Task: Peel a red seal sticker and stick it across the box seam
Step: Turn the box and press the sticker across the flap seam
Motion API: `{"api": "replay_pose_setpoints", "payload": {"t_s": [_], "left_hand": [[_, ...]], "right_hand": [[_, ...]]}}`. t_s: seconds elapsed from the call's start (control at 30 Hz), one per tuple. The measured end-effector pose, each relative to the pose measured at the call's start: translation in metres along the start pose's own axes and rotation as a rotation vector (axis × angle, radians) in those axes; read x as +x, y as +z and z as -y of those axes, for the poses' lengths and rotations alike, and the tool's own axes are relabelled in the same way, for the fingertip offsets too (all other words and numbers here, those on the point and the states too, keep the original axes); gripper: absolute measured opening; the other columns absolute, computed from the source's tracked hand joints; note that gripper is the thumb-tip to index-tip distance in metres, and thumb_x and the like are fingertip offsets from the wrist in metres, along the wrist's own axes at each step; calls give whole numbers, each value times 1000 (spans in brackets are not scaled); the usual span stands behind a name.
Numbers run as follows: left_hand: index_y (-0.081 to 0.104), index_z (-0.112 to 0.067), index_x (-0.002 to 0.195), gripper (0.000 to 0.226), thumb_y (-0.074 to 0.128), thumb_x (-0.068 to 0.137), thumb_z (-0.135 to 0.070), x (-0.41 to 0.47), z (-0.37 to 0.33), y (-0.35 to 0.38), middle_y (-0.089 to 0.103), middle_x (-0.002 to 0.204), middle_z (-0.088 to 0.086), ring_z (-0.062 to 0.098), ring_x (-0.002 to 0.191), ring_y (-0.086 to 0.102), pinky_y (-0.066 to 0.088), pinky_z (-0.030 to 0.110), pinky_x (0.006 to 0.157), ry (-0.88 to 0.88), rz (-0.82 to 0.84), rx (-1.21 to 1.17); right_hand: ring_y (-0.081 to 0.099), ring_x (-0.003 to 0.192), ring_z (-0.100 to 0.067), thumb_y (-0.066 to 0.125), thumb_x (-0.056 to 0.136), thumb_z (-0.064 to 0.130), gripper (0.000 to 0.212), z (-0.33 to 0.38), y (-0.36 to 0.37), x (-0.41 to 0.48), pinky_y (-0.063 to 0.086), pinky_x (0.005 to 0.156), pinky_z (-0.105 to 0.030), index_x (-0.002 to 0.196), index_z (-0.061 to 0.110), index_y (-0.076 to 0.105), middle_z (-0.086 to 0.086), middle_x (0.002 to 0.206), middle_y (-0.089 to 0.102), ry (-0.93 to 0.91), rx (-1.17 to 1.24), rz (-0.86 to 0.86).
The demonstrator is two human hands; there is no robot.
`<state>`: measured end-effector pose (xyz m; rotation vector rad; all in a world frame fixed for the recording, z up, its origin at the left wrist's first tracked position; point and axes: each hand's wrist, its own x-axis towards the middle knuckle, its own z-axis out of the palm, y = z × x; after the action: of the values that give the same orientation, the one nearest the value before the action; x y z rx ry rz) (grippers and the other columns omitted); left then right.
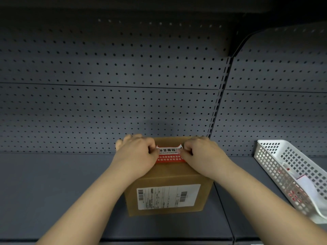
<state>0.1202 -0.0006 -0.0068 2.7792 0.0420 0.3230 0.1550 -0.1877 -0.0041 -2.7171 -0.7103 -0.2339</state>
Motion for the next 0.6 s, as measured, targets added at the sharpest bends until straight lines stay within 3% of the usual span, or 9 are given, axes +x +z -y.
{"api": "replay_pose_setpoints", "payload": {"t_s": [0.17,0.3,0.4,0.5,0.6], "left_hand": [[53,-29,70,28,52,89,-50,0,2,-1,49,81,-12,18,95,44,33,40,91,16,-21,-23],[49,-28,71,34,58,79,-60,-4,4,-10,53,78,-10,18,89,48,40,36,75,-3,-88,-179],[55,-35,94,27,57,80,-58,-15,3,-19,55,95,-15,11,99,42,41,33,82,105,-211,-203],[47,-38,130,45,46,88,-56,-28,-5,-15,49,135,-12,13,122,30,25,37,101,331,-157,5],[26,-37,145,66,22,86,-64,-30,-7,-2,17,159,-12,20,142,4,3,45,112,321,-13,174]], "right_hand": [[51,69,-22,50,91,44,47,-1,0,0,47,65,-37,53,21,35,-1,63,51,11,24,-17],[58,61,-24,55,85,53,44,-9,-11,-1,46,54,-35,67,13,54,-8,69,64,134,205,-55],[57,85,-15,58,86,44,19,-13,-22,-10,49,73,-29,91,27,64,6,87,64,33,277,-166],[33,132,-10,48,89,50,45,-1,-20,-21,25,109,-34,132,38,46,18,136,50,-150,126,-1],[-7,145,-11,28,87,66,65,6,-10,-24,-2,113,-38,146,39,21,23,155,19,-155,-54,159]]}}
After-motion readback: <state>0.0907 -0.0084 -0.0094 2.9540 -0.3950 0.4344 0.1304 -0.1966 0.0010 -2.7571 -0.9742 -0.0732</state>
